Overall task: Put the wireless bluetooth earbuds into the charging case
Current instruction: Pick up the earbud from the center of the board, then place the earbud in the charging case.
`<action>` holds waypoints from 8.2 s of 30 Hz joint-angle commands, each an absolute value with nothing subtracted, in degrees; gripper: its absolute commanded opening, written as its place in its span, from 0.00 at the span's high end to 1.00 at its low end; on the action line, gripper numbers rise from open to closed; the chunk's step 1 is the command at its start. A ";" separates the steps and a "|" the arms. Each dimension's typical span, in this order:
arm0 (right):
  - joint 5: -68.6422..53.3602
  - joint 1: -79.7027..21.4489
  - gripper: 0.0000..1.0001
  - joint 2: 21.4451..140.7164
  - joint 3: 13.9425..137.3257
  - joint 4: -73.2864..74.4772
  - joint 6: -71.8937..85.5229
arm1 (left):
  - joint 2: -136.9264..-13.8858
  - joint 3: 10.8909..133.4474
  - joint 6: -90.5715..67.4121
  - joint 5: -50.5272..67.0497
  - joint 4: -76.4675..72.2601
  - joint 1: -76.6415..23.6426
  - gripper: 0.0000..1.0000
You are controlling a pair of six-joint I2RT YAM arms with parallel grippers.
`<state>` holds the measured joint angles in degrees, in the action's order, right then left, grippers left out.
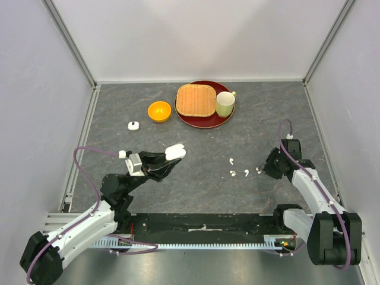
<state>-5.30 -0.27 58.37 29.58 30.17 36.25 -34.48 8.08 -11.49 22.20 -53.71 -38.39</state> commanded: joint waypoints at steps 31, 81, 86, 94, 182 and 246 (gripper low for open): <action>-9.49 3.43 0.61 63.63 24.96 19.16 34.98 | -36.38 9.49 -13.09 22.15 -56.07 -38.67 0.98; -27.23 3.43 1.00 53.88 27.24 14.06 32.87 | -37.62 9.23 -14.77 21.89 -55.90 -38.67 0.98; -38.63 3.43 1.00 50.72 33.38 12.14 33.14 | -37.88 9.49 -14.94 23.20 -56.42 -38.67 0.98; -52.12 -4.46 1.00 49.75 46.38 7.13 32.61 | -39.81 11.16 -16.43 28.47 -57.91 -38.67 0.98; -34.72 -47.64 0.93 63.72 67.32 21.09 3.87 | -48.95 15.73 -25.93 39.73 -69.26 -38.58 0.98; -38.50 -47.72 0.71 65.22 69.26 22.68 4.48 | -45.70 12.83 -23.64 32.61 -68.91 -38.67 0.98</action>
<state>-36.45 -47.42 65.69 67.42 21.56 5.50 -47.27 12.71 -24.80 35.81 -64.84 -38.39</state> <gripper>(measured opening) 0.265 0.360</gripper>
